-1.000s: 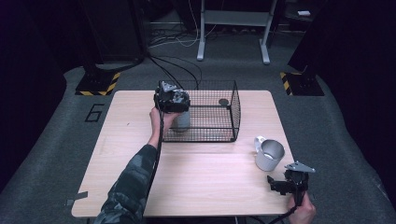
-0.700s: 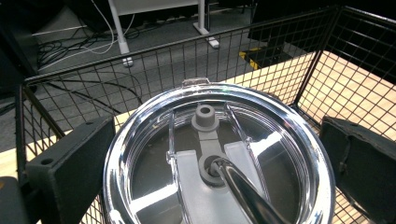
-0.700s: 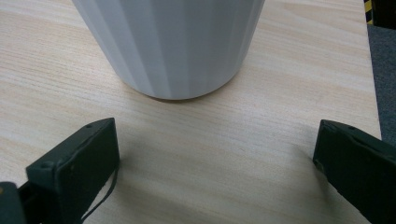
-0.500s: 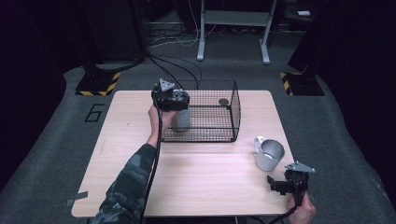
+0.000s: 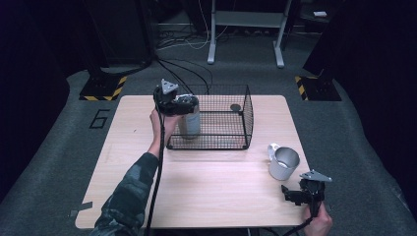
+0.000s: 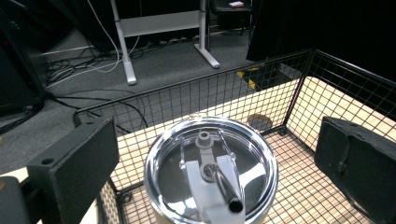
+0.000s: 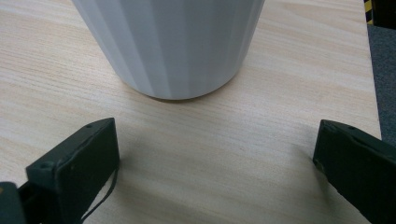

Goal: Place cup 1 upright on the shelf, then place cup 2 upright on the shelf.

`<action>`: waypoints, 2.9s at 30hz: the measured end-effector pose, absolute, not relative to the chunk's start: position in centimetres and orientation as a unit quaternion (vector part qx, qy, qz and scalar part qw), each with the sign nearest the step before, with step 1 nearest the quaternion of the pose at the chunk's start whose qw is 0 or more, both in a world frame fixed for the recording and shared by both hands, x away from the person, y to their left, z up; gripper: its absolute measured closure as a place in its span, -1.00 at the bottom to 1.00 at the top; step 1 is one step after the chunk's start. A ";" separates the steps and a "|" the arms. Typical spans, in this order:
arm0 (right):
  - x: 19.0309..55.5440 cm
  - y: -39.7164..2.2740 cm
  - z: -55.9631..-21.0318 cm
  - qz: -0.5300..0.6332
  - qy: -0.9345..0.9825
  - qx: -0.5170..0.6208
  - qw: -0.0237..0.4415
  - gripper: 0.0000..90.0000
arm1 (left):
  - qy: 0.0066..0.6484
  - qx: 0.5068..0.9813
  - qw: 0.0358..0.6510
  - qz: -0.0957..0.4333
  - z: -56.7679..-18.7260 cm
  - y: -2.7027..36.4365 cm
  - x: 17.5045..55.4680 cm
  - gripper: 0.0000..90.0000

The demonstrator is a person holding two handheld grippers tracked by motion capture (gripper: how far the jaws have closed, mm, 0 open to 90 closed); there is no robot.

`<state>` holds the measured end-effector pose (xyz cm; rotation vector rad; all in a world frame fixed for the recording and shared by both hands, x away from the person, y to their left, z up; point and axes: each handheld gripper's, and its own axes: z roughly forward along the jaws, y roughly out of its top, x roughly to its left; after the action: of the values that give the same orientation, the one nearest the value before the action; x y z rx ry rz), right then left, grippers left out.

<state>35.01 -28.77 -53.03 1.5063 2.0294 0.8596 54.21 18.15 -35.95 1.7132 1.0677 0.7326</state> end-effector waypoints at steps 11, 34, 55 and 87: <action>35.0 -28.7 -53.0 0.314 0.738 0.550 0.232 -1.00 | 0.428 0.710 0.478 0.291 -34.2 20.2 50.9 -1.00; 35.1 -28.7 -53.0 0.315 0.740 0.547 0.234 -1.00 | 0.423 0.746 0.426 0.287 -40.6 26.3 43.0 -1.00; 35.1 -28.7 -53.0 0.313 0.741 0.547 0.232 -1.00 | 0.488 0.769 0.349 0.219 -50.1 31.0 42.0 -1.00; 34.8 -28.8 -53.0 0.314 0.750 0.535 0.228 -1.00 | 0.442 0.808 0.340 0.192 -53.1 34.2 44.3 -1.00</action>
<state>34.80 -28.85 -52.98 1.4745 2.0659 0.8641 44.27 34.19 -53.11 2.1015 1.1490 0.5004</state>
